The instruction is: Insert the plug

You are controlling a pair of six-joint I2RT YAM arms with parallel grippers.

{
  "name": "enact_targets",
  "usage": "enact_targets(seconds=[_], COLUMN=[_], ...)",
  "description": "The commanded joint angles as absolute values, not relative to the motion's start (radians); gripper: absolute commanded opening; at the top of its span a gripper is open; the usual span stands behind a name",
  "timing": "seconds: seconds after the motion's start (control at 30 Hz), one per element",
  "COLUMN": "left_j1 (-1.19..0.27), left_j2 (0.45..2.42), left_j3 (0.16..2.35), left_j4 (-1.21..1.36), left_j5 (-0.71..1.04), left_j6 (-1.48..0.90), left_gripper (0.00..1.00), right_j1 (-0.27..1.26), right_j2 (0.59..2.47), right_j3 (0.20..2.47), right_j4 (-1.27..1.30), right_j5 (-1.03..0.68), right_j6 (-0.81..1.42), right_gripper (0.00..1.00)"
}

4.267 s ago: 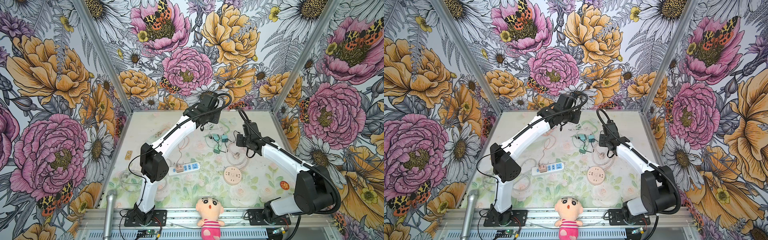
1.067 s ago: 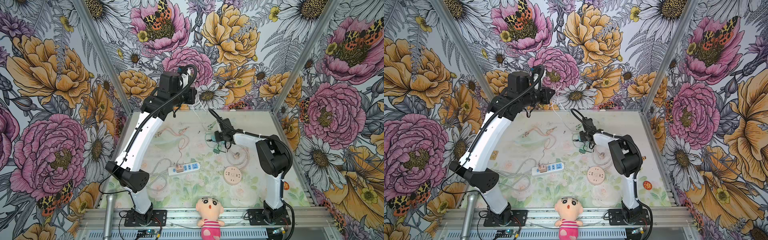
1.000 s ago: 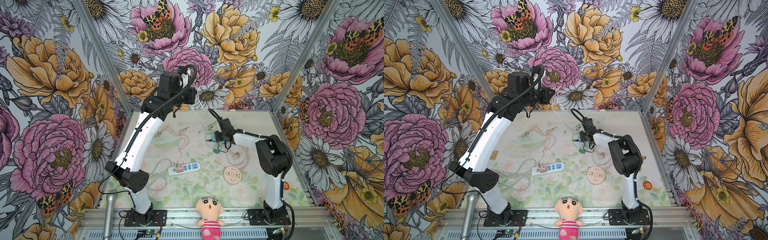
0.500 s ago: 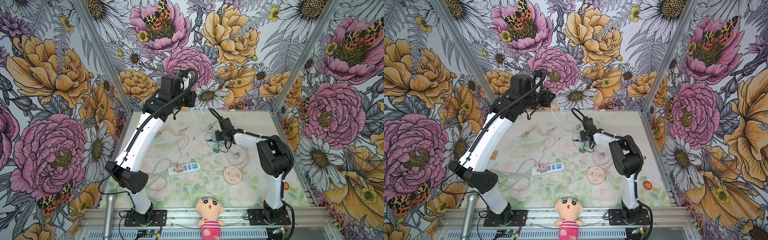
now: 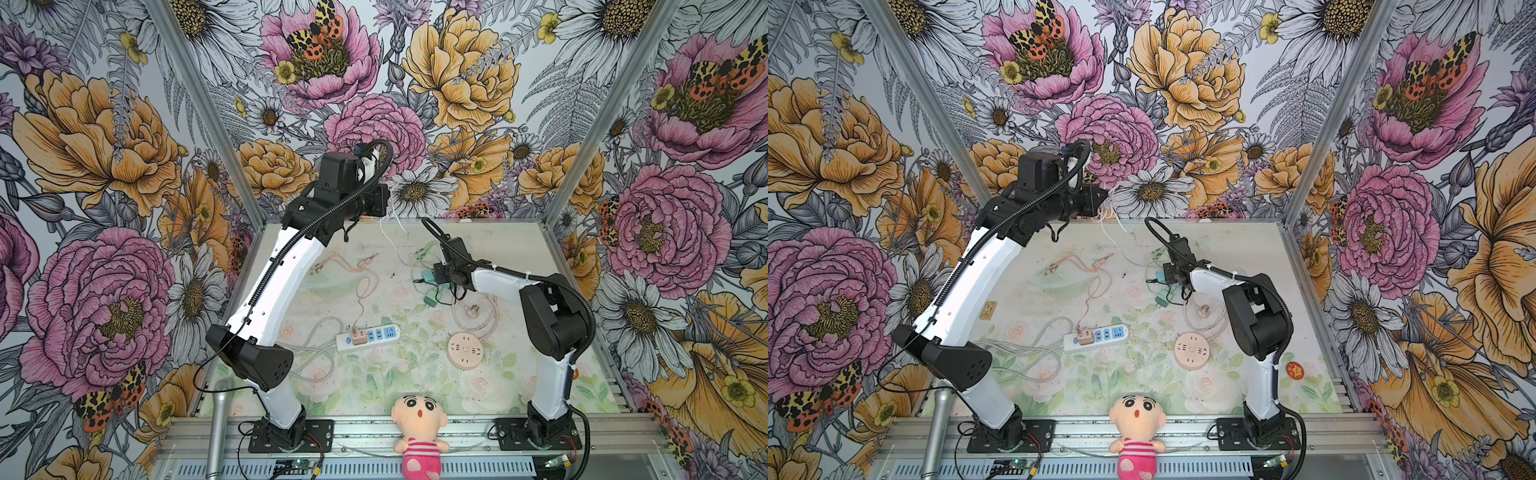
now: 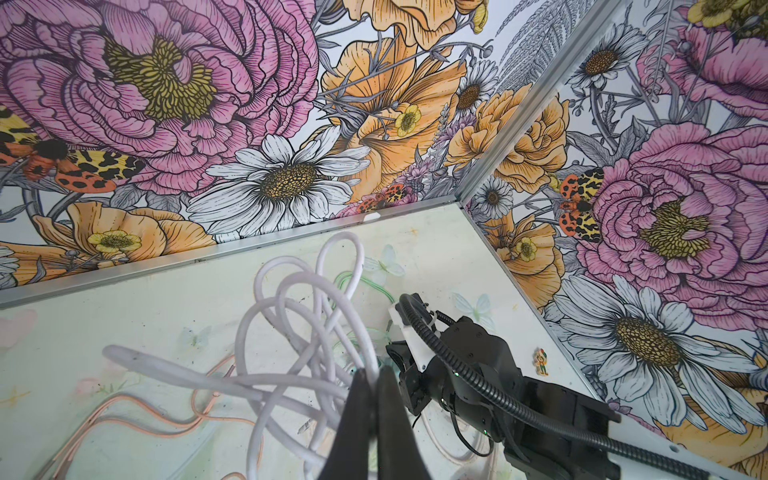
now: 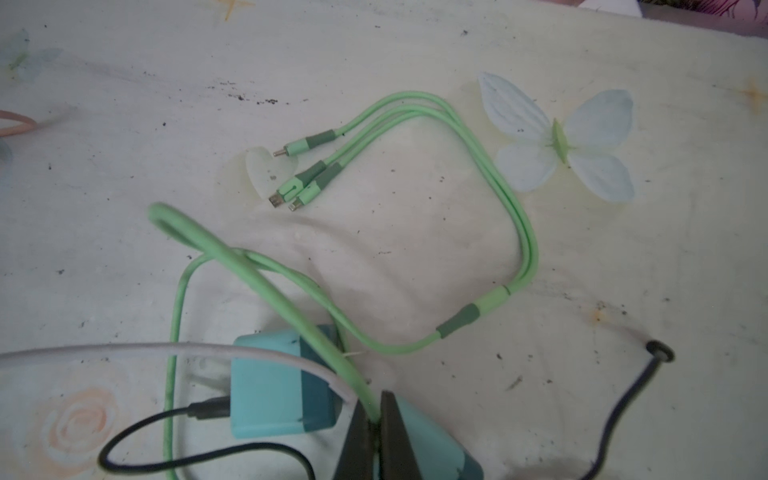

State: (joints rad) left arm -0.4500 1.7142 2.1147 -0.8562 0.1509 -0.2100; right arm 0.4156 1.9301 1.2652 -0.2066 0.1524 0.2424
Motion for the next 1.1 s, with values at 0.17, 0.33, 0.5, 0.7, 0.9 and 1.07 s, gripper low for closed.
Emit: enact_targets(seconds=[0.17,0.33,0.5,0.7,0.9,1.07], left_j1=[-0.43,-0.43,-0.428,-0.412,-0.407,-0.407], left_j2=[1.699,1.727,1.752,1.778,1.812,1.81], left_j3=[2.233,2.311,2.363,2.42,2.484,2.442], left_j4=[-0.814,-0.814,-0.814,-0.814,-0.814,-0.814], left_j5=[0.177,0.198,0.21,0.228,0.283,0.279], left_j6=[-0.219,-0.231,-0.236,-0.255,-0.279,-0.278], left_gripper=[0.0,0.0,0.0,0.0,0.0,0.0], right_j1=[0.392,0.373,0.356,0.331,0.316,0.314], right_j2=[1.778,1.769,1.772,1.775,1.808,1.798], right_j3=[1.155,1.114,1.083,1.052,1.042,1.034], right_j4=[-0.197,-0.199,-0.199,-0.198,-0.198,-0.197], right_j5=[0.2,0.201,0.202,0.206,0.213,0.17], right_j6=[0.273,0.294,0.309,0.324,0.332,0.347], right_gripper=[0.0,0.0,0.0,0.0,0.0,0.16])
